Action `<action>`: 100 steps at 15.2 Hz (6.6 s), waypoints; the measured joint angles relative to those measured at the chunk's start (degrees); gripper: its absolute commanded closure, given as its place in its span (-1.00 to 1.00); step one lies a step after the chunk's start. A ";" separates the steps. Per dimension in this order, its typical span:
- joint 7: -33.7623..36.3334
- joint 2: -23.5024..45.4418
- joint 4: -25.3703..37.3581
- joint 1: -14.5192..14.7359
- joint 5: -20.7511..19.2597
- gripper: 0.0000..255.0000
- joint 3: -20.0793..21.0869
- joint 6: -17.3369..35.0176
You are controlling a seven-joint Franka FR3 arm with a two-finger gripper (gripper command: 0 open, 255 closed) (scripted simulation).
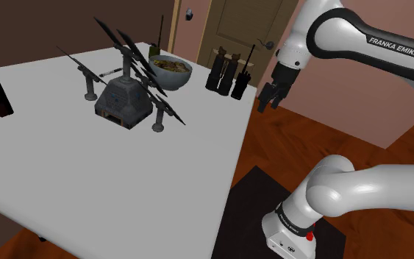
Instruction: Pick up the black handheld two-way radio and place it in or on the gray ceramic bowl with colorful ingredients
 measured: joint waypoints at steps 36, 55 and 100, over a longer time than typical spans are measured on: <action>-9.84 19.15 6.79 -2.62 -6.87 1.00 -11.22 39.17; -10.16 19.31 14.68 -2.23 -6.22 1.00 -10.61 31.39; 12.28 54.29 68.44 8.16 -9.18 1.00 4.61 9.54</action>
